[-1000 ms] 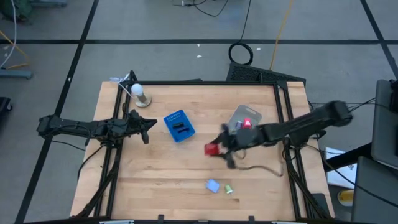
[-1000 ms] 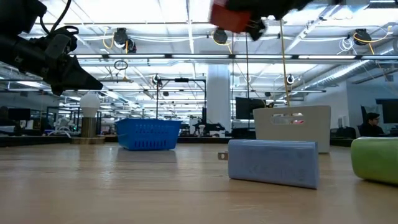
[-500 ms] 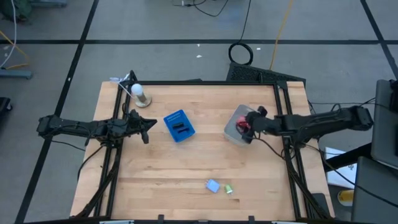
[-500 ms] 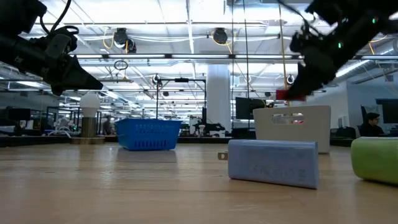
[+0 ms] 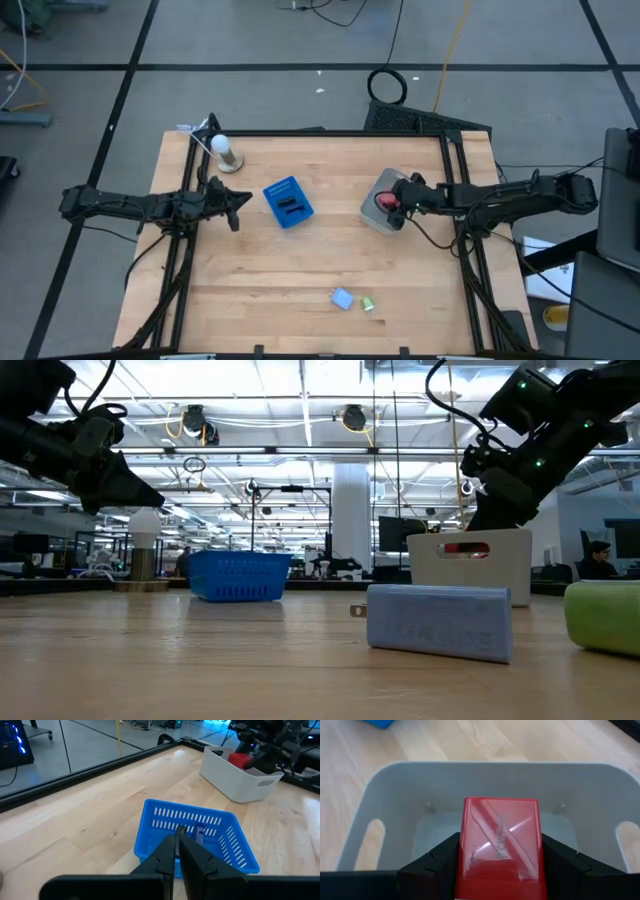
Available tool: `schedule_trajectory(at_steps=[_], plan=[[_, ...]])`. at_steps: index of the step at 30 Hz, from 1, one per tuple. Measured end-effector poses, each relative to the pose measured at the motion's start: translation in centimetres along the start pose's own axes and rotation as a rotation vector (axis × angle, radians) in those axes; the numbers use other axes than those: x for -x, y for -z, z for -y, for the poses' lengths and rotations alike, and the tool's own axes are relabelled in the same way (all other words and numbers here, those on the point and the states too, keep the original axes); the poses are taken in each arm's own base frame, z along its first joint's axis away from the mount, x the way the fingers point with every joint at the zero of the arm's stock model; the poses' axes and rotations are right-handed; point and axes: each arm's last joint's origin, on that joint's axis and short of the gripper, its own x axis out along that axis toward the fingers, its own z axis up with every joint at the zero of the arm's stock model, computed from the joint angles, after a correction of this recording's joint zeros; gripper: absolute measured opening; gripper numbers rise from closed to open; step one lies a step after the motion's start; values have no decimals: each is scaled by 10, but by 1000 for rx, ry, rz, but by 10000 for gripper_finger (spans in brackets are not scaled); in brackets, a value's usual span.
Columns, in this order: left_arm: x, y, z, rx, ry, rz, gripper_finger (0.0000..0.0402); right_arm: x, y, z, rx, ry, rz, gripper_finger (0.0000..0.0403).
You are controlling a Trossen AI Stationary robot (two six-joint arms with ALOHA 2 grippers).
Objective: Pick & Place Office items
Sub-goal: Put the red charger adapter into the gray bin, then put the green charger adapter into the gray bin
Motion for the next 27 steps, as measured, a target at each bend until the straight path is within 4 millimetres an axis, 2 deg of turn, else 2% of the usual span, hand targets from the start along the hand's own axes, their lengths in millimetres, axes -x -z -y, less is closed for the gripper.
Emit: schedule_trajectory(at_steps=[4,5,11,15,21,24,27], plan=[[0,0,0,3,0,2,24,-2,0,0,26,1,-4,205],[0,0,0,8,1,1,24,-2,0,-1,26,-1,3,216],[0,0,1,19,26,-9,24,-1,-5,-4,32,-69,35,343],[0,0,1,17,31,-12,24,0,-7,-5,24,-77,60,387],[0,0,1,14,31,-13,24,13,-17,-5,16,-144,172,382],[0,0,1,14,31,-13,24,26,-24,-9,53,-208,272,357],[0,0,1,39,28,-12,24,40,-30,-17,121,-272,387,314]])
